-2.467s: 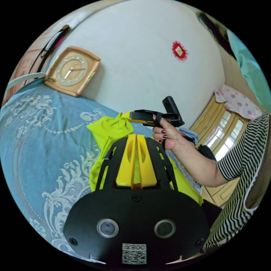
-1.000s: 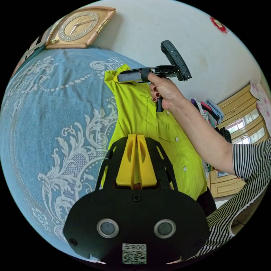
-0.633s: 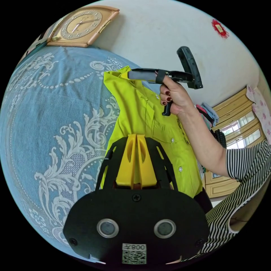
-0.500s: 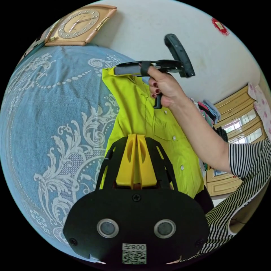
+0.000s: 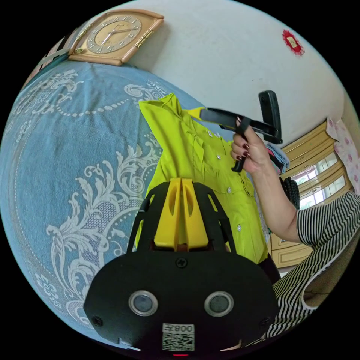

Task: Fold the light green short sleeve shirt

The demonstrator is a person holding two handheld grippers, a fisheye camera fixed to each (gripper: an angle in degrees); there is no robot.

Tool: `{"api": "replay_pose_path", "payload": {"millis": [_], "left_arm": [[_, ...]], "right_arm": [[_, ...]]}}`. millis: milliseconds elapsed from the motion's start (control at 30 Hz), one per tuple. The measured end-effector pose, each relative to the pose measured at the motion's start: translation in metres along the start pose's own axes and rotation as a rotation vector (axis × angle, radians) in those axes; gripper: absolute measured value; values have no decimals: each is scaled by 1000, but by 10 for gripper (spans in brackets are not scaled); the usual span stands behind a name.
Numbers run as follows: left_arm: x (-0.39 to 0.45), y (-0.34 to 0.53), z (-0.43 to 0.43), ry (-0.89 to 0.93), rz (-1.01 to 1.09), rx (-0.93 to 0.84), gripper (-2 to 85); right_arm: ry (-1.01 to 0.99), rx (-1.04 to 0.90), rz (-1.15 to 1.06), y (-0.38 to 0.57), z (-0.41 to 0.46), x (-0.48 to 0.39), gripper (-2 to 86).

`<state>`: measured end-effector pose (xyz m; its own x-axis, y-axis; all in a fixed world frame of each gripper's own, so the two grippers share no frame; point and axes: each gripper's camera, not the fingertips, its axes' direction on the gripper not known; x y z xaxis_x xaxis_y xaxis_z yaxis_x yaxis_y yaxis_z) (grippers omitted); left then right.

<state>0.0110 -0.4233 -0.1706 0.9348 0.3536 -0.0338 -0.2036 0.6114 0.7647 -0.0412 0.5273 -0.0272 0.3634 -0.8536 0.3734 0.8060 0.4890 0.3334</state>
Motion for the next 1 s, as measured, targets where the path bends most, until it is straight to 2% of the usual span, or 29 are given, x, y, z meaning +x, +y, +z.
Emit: {"api": "replay_pose_path", "payload": {"millis": [133,333,467,600,833,900,1000], "left_arm": [[-1,0,12,-37,21,-19,2],[-13,1,25,-33,21,2,2],[-22,2,40,-44,16,-7,2],[-27,2,56,-58,26,-17,2],[-38,3,75,-67,27,37,2],[-44,2,96,-67,26,-20,2],[-50,2,112,-50,30,-30,2]], "right_arm": [[20,-82,67,32,25,15,0],[-11,-8,78,49,10,12,0],[63,18,111,74,2,14,0],[-6,5,175,90,10,26,0],[100,69,156,126,-34,-10,0],[128,-22,149,142,-24,-23,0],[113,-53,202,170,-27,-33,1]]}}
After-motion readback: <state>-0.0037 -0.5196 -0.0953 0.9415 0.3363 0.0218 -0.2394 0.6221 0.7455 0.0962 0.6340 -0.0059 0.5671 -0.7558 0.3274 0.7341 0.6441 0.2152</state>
